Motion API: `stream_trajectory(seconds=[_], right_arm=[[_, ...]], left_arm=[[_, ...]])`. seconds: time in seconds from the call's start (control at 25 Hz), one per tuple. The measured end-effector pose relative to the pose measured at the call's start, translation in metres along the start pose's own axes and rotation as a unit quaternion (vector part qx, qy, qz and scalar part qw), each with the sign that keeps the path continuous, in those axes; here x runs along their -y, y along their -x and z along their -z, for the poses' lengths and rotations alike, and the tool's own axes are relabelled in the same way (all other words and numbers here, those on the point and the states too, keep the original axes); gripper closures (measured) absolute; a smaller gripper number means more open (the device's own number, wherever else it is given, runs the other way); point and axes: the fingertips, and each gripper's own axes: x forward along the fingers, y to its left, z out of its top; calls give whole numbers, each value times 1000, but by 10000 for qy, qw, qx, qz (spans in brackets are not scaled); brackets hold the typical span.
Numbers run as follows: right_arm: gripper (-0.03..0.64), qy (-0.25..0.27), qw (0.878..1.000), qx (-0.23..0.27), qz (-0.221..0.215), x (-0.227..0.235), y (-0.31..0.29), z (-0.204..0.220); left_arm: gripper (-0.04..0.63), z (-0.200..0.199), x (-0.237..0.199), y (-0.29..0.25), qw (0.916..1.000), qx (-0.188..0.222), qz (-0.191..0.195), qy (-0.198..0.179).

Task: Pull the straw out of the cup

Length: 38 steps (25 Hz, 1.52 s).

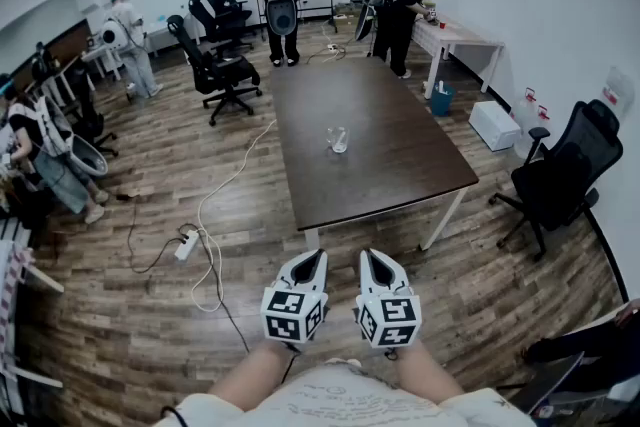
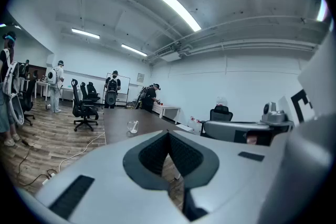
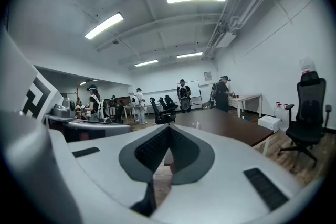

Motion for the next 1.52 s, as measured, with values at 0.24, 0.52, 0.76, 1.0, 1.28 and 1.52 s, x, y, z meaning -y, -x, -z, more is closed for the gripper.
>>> stream_trajectory(seconds=[0.24,0.52,0.76,1.0,1.28,1.52], right_arm=[[602,-32,10000,-18,-29,4,-8,7],[603,-56,10000,-34,-15,10,-16,8],[601,-174,9998,0,55,27,-20,7],[601,-198,9998,37,45,52,-22,3],[601,-266,9996,70,17,88,-24,1],[601,-355,9994,25,30,106,-35,3]], left_arm=[[595,3,-2,-6,10000,1,-37,-11],[595,4,-1,-19,10000,-26,25,-34],[595,1,5,-35,10000,-45,35,-37],[595,-4,20,-59,9999,-17,54,-106],[595,-2,40,-84,10000,5,-9,-99],[595,-2,42,-105,10000,-53,-23,-70]])
